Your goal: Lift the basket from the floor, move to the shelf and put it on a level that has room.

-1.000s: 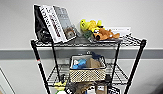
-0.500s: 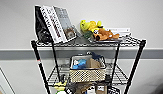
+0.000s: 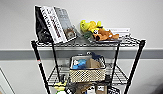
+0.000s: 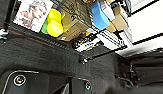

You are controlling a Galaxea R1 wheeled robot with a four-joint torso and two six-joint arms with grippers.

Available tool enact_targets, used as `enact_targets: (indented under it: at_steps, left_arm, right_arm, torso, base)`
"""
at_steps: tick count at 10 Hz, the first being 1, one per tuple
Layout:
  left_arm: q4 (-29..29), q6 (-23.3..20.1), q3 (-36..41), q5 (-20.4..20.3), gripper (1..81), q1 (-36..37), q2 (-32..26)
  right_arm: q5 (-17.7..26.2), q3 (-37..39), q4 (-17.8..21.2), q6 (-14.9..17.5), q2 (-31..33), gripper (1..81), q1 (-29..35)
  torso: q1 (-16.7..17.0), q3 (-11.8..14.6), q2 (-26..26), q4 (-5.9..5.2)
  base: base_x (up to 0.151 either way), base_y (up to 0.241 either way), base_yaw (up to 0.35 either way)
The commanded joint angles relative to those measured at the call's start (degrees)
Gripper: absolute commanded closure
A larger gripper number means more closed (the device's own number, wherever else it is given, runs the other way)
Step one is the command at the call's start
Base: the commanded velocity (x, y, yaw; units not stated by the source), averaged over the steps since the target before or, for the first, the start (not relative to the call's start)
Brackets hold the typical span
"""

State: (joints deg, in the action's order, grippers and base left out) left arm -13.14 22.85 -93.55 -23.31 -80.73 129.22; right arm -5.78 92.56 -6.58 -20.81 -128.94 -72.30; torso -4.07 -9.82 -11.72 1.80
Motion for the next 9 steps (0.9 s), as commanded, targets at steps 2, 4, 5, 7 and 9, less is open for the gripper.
enact_targets:
  at_steps: [2,4,5,7,9]
  left_arm:
    - [-2.5,0.4,-15.8,0.5,1.0,-3.4,11.6]
    - [-2.6,0.4,-22.8,0.7,1.0,-4.8,16.7]
    - [-2.5,0.4,-27.7,2.2,1.0,-5.1,20.0]
    - [-2.5,0.5,-34.3,3.4,1.0,-6.0,24.3]
    - [-2.2,0.5,-39.0,4.6,1.0,-6.2,27.2]
  right_arm:
    - [2.0,16.6,-7.5,0.2,-11.8,1.0,-4.2]
    - [2.1,25.9,-9.2,0.2,-18.0,1.0,-5.8]
    - [3.5,30.8,-9.8,0.2,-21.4,1.0,-6.2]
    - [4.0,38.1,-11.1,0.2,-26.6,1.0,-7.4]
    - [4.0,44.4,-11.8,0.2,-30.8,1.0,-8.3]
  torso:
    - [0.0,0.0,0.0,0.0]
    - [0.0,0.0,0.0,0.0]
    - [0.0,0.0,0.0,0.0]
    - [0.1,0.0,0.0,0.0]
    - [0.1,0.1,0.0,0.0]
  base:
    - [0.0,0.0,0.0]
    - [0.0,0.0,0.0]
    - [0.0,0.0,0.0]
    - [0.0,0.0,0.0]
    - [0.0,0.0,0.0]
